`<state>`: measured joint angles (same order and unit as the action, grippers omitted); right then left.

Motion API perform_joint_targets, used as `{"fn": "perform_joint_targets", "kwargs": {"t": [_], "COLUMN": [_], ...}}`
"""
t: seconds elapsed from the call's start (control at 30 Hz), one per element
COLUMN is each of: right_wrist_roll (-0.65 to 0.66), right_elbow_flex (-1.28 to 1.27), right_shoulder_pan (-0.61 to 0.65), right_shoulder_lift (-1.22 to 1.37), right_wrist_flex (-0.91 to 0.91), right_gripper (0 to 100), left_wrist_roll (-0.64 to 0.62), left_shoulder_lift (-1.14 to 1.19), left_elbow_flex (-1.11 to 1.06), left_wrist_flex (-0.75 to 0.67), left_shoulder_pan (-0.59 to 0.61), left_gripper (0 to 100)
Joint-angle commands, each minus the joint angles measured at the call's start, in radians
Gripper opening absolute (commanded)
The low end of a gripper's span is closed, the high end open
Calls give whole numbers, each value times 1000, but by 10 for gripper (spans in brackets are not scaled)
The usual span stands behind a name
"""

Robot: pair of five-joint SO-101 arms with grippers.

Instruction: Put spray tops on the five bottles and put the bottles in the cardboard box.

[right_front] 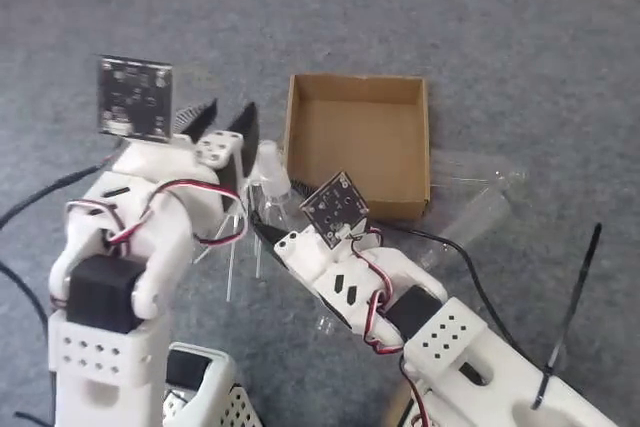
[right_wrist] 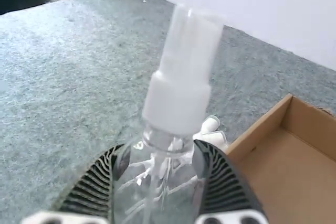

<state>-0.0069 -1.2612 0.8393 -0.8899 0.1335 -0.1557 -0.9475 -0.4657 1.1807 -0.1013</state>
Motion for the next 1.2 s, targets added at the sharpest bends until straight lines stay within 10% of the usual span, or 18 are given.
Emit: {"fn": "perform_joint_targets", "kwargs": {"t": [0.0, 0.87, 1.17], "right_wrist_roll": [-12, -9, -14], "right_elbow_flex": [17, 18, 144], "right_shoulder_pan": [-12, -18, -127], "right_shoulder_lift": [-47, -47, -36], "right_wrist_flex": [-19, -10, 108], "right_gripper": [6, 6, 6], "left_wrist_roll": [31, 103, 109], "left_shoulder_lift": [8, 0, -259], "left_elbow_flex": [35, -36, -446], "left_wrist_flex": [-17, 29, -130], "left_shoulder_pan": [21, 66, 104], "left_gripper": [126, 77, 179]}}
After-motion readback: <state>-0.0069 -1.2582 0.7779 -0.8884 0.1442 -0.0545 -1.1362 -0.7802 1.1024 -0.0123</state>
